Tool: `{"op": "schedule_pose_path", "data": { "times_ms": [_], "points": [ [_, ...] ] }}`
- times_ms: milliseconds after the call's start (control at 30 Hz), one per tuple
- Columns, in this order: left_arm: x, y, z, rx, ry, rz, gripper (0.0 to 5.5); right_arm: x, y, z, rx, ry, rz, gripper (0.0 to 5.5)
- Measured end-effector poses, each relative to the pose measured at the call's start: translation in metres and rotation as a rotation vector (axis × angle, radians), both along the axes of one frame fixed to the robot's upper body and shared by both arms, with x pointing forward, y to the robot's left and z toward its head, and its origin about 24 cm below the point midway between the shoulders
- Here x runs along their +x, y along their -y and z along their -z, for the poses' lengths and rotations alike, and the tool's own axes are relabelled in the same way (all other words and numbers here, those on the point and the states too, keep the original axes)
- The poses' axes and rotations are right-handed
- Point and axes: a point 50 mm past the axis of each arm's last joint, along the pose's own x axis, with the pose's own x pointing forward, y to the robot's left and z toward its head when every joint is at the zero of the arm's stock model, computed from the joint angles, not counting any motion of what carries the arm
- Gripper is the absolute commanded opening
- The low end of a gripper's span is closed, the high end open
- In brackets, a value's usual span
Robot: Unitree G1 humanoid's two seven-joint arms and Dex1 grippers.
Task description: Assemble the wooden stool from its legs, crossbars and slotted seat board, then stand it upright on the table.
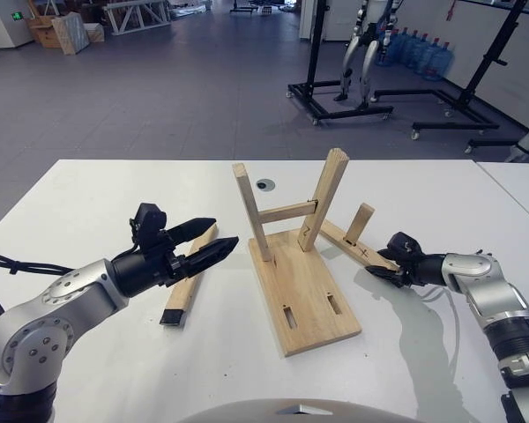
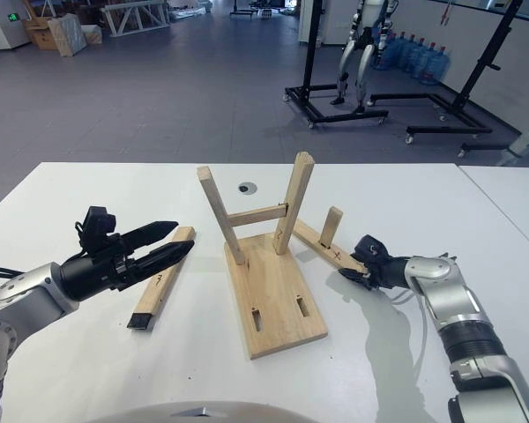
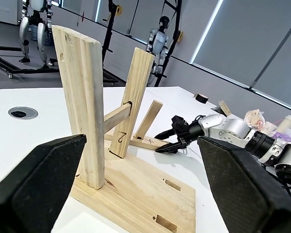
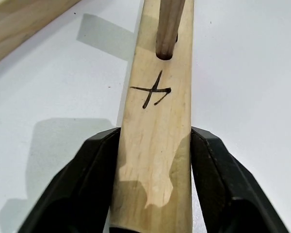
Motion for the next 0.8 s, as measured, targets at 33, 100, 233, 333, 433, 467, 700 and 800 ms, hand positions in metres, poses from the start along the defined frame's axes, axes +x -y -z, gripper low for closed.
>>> {"op": "schedule_pose_path", "data": {
  "times_ms": [33, 100, 233, 333, 433, 467, 700, 800],
  "points": [
    [0.000, 0.000, 0.000, 0.000, -0.001, -0.004, 4.23, -0.001, 0.000, 0.000, 0.000, -0.009, 0.003, 2.07],
    [0.001, -0.001, 0.000, 0.001, -0.004, -0.013, 4.23, -0.002, 0.001, -0.001, 0.009, -0.031, 0.007, 2.07],
    [0.002, -0.001, 0.000, 0.001, -0.001, -0.022, 4.23, -0.004, 0.004, -0.002, 0.045, -0.061, 0.048, 2.07],
    [0.006, -0.001, -0.002, -0.030, 0.007, -0.031, 4.23, -0.006, 0.018, -0.003, 0.109, -0.074, 0.151, 2.07],
    [0.008, -0.001, -0.006, -0.125, -0.007, -0.040, 4.23, -0.005, 0.045, -0.015, 0.170, -0.014, 0.309, 2.06],
    [0.008, -0.003, -0.008, -0.155, -0.007, -0.042, 4.23, -0.003, 0.055, -0.025, 0.191, 0.029, 0.350, 2.06],
    [0.016, -0.001, -0.063, -0.462, 0.125, 0.092, 4.23, 0.010, 0.051, -0.159, 0.741, 0.310, 0.231, 2.05],
    [0.025, 0.010, -0.092, -0.548, 0.181, 0.197, 4.23, 0.005, -0.012, -0.197, 0.941, 0.278, -0.103, 2.05]
  ]
}}
